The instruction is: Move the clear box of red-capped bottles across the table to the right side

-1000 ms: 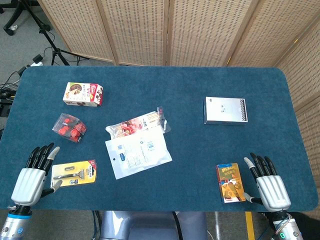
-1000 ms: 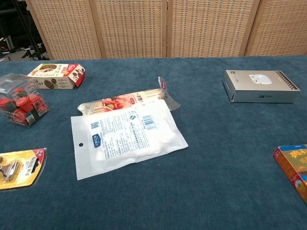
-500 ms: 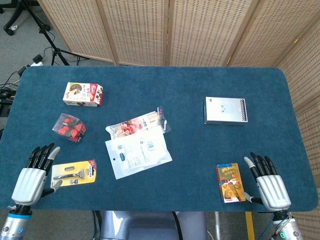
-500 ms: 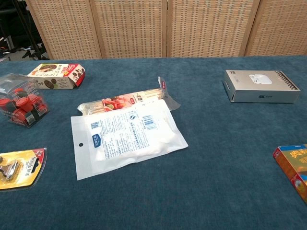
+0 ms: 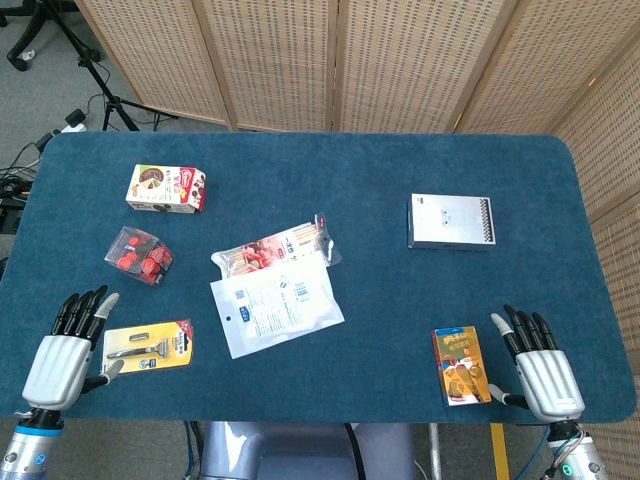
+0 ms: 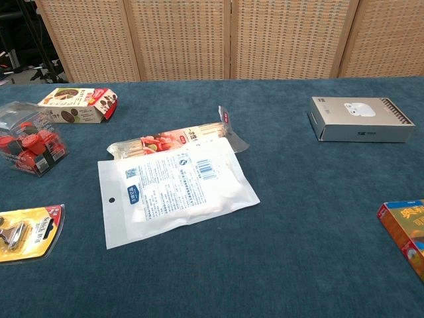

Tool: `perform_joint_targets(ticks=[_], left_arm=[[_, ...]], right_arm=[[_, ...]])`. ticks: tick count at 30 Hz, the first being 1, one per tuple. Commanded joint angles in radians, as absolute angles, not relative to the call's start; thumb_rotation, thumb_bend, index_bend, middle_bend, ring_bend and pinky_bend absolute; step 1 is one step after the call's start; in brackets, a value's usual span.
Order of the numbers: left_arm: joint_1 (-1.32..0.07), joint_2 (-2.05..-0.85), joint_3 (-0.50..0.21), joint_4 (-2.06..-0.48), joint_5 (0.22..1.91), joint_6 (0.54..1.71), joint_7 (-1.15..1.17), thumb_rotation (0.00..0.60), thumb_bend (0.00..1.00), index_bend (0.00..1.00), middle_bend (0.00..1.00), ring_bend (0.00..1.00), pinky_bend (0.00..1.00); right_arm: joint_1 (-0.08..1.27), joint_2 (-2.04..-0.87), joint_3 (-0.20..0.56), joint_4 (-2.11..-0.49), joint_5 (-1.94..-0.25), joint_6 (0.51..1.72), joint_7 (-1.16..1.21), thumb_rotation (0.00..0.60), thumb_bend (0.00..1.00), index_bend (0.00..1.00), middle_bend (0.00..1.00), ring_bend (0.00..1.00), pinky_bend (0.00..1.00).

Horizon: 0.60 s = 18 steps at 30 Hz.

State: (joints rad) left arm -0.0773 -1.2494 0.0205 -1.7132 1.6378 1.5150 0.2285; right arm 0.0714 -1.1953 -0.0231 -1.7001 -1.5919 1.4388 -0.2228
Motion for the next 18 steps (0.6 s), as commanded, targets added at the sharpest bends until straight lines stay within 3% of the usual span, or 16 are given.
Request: perform_joint_targets(ticks=[1, 5, 9, 18], left_arm=[[-0.084, -1.247, 0.013, -1.721, 1.630, 1.505, 0.240, 0.600, 0.18, 0.00, 0.00, 0.00, 0.00], [-0.132, -1.191, -0.015, -1.763, 1.599, 1.436, 0.241, 0.600, 0.17, 0.00, 0.00, 0.00, 0.00], [-0.263, -1.005, -0.094, -1.854, 1.519, 1.248, 0.213, 0.600, 0.17, 0.00, 0.00, 0.00, 0.00], [-0.451, -0.832, -0.144, -1.836, 1.398, 0.925, 0.134, 0.600, 0.17, 0.00, 0.00, 0.00, 0.00]], right_arm=[[0.070, -1.193, -0.021, -1.697, -1.594, 1.446, -0.217, 0.600, 0.05, 0.02, 0.00, 0.00, 0.00], [0.067, -1.190, -0.021, -1.695, -1.587, 1.446, -0.208, 0.600, 0.05, 0.02, 0.00, 0.00, 0.00], [0.068, -1.191, -0.020, -1.692, -1.590, 1.445, -0.206, 0.600, 0.05, 0.02, 0.00, 0.00, 0.00], [0.077, -1.204, -0.011, -1.680, -1.563, 1.422, -0.217, 0.600, 0.05, 0.02, 0.00, 0.00, 0.00]])
